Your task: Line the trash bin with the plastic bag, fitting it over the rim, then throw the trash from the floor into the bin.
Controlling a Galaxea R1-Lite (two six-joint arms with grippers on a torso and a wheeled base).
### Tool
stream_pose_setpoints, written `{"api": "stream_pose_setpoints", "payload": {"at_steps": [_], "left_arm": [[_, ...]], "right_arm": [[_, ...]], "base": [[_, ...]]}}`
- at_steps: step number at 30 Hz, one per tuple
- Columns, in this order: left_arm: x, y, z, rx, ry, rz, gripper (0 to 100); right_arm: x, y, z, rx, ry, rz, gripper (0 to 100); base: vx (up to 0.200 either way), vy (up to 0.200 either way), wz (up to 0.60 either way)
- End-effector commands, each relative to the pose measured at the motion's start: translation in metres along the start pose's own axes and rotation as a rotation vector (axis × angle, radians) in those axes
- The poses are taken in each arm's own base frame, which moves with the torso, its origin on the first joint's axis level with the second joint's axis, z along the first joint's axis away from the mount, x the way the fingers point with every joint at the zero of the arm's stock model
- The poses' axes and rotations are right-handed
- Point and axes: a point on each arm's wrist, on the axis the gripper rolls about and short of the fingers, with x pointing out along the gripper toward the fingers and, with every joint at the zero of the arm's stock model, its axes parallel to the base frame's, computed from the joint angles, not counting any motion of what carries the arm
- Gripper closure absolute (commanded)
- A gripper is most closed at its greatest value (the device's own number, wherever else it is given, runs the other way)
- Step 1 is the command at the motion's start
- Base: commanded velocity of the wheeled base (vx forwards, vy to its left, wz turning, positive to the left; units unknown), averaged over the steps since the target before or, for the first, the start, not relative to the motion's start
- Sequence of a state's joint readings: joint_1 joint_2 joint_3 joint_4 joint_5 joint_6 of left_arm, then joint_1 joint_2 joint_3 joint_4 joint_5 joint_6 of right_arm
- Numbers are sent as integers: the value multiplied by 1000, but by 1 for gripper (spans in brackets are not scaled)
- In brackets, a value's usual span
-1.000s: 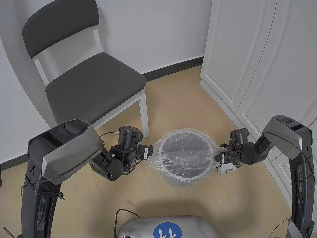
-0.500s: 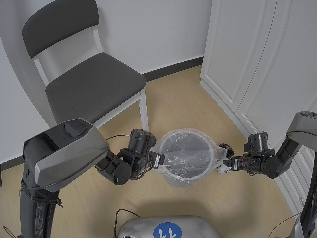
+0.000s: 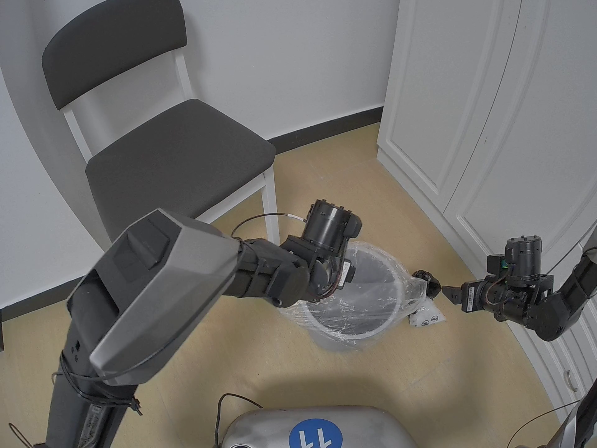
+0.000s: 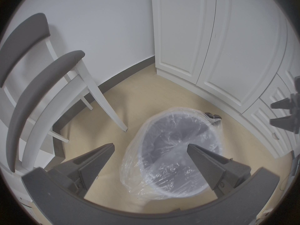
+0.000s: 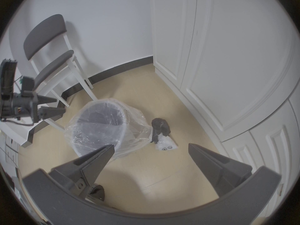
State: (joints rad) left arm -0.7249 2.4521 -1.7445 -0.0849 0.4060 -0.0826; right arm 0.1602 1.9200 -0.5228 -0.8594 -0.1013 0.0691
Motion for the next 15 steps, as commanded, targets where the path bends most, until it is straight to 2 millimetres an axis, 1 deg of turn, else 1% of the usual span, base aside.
{"api": "stream_pose_setpoints", "payload": {"at_steps": [1,5,6,8,10,11,15], "left_arm": [[43,-32,-28,72,95,84,0],[51,-31,-37,101,112,123,0],[55,-30,-41,104,119,138,0],[60,-24,-43,103,114,155,0],[60,-24,-43,103,114,155,0],[67,-13,-38,64,64,177,0],[76,-3,-34,11,4,197,0]], "right_arm": [[-46,-7,12,-65,-101,-10,0],[-52,-9,14,-80,-121,-15,0],[-54,-11,14,-83,-124,-19,0],[-55,-13,14,-88,-123,-20,0],[-55,-13,14,-88,-123,-20,0],[-55,-14,14,-88,-122,-21,0],[-52,-14,11,-90,-108,-23,0]], "base": [[0,0,0],[0,0,0],[0,0,0],[0,0,0],[0,0,0],[0,0,0],[0,0,0]]}}
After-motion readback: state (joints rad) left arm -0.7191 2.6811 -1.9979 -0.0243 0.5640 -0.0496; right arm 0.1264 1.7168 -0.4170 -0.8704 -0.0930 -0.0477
